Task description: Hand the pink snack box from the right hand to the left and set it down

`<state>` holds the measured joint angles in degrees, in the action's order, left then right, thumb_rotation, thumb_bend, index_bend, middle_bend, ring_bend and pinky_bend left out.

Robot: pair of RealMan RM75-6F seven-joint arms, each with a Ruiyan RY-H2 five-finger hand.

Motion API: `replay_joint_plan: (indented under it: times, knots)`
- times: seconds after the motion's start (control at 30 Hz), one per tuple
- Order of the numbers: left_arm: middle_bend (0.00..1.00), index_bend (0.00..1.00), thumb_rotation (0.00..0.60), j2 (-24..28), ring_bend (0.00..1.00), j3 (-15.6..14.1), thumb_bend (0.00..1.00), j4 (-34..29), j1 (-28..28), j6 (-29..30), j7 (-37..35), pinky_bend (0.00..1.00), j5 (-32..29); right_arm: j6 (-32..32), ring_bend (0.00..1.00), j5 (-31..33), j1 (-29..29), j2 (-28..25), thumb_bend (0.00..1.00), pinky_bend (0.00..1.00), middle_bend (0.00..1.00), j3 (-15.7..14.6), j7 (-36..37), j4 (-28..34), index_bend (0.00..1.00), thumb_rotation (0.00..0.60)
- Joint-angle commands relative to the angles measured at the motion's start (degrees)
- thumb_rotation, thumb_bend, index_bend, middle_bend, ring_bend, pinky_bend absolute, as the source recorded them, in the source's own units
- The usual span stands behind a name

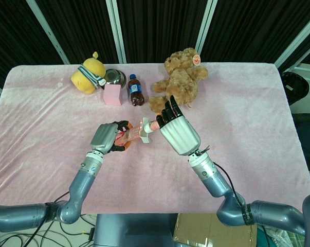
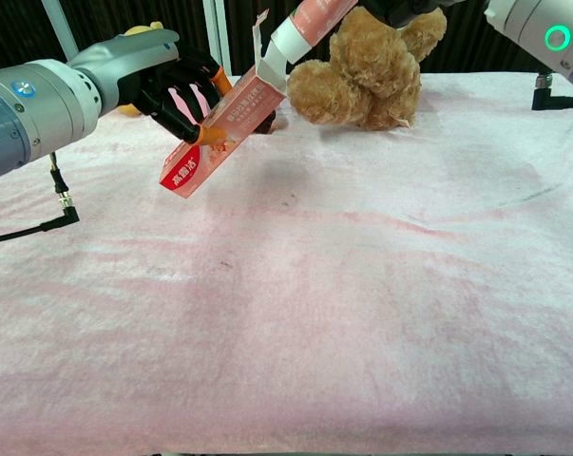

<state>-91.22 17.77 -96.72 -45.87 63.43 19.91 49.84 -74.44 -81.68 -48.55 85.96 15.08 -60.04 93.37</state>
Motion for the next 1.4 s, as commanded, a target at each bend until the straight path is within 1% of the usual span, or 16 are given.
replay_joint_plan:
  times: [0.03, 0.7, 1.4]
  knots:
    - [0.45, 0.46, 0.6, 0.1, 0.38, 0.0, 0.36, -0.1, 0.0, 0.0, -0.1, 0.46, 0.1, 0.0, 0.24, -0.1, 0.0, 0.1, 0.5, 0.18, 0.45, 0.0, 0.0, 0.0, 0.62, 0.6]
    - [0.45, 0.46, 0.6, 0.9, 0.38, 0.1, 0.36, -0.8, -0.3, -0.1, 0.1, 0.46, -0.9, 0.4, 0.24, -0.8, 0.1, 0.1, 0.5, 0.18, 0.45, 0.3, -1.0, 0.4, 0.62, 0.6]
    - [0.45, 0.46, 0.6, -0.8, 0.38, 0.0, 0.36, -1.3, -1.2, 0.2, 0.4, 0.46, -1.5, 1.0, 0.24, -2.0, 0.0, 0.5, 0.5, 0.18, 0.45, -0.1, -1.4, -0.1, 0.62, 0.6]
